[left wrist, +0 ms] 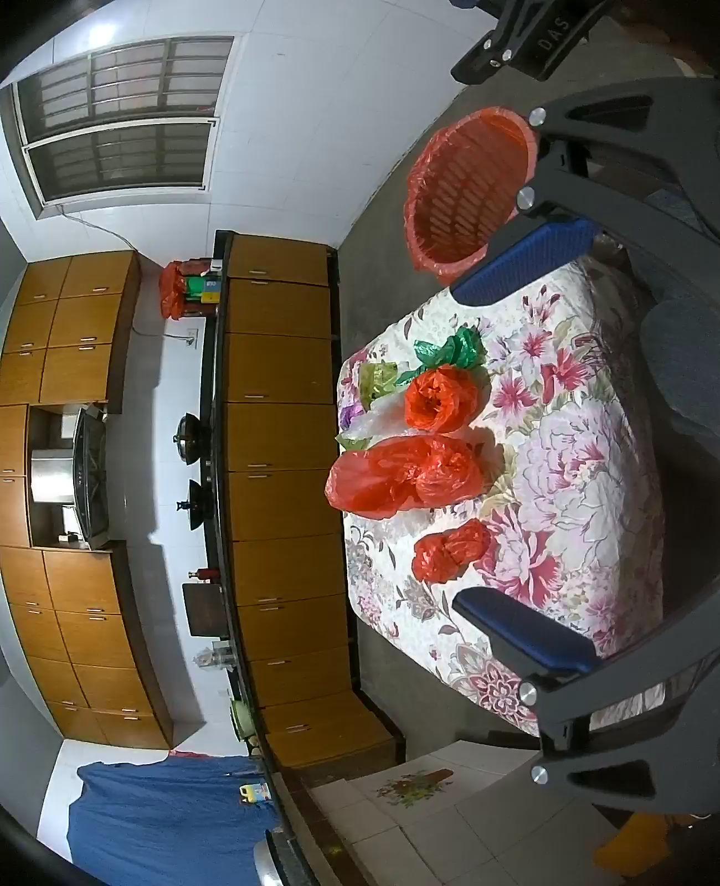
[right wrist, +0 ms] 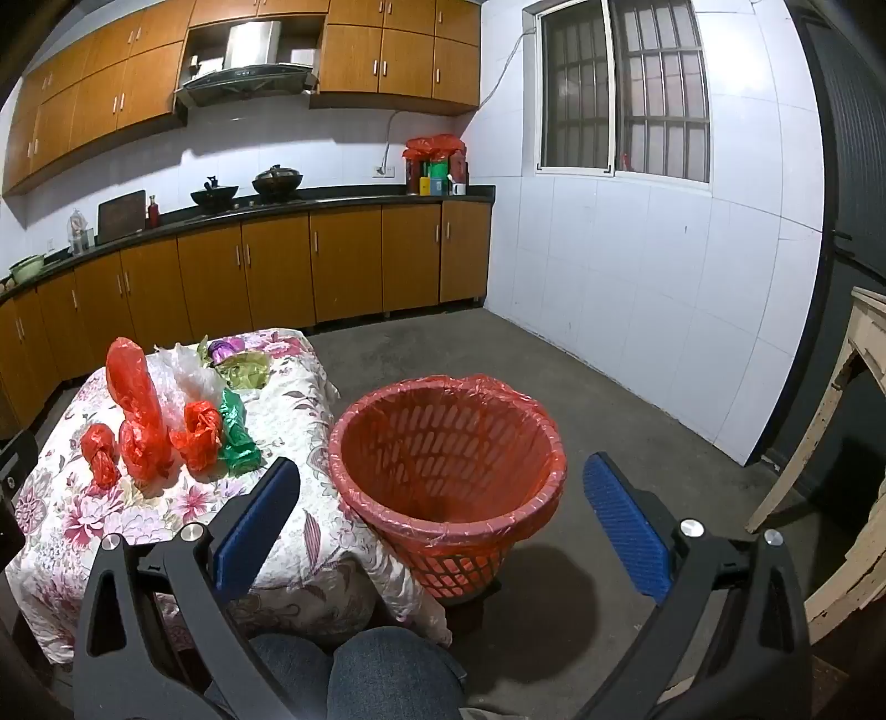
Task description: Collect trash
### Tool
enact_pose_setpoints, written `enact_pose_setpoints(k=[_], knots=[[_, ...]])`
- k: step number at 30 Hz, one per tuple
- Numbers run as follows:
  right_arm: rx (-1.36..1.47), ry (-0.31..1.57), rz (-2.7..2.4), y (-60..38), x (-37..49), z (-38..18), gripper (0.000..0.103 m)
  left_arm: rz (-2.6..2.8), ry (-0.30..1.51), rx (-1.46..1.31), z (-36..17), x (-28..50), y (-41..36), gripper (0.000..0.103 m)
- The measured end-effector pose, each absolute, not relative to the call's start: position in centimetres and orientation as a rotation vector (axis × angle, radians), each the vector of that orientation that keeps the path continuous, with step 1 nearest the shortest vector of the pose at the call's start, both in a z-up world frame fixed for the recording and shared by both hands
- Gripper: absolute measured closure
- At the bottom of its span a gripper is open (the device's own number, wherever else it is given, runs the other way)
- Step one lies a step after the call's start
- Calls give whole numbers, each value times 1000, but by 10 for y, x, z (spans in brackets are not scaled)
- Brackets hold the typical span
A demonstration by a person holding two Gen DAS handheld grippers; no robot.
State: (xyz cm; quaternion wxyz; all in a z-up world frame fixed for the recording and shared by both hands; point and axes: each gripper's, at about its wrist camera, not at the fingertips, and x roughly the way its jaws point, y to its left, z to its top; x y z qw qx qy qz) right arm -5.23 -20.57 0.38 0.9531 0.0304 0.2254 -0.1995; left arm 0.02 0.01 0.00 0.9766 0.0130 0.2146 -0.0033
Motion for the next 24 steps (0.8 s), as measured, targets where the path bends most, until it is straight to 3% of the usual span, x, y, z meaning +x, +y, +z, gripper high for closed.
enact_pose_setpoints(k=[24], knots=[[60,461,-406,-205,-51,4,2,-9,442,21,0,1,0,4]])
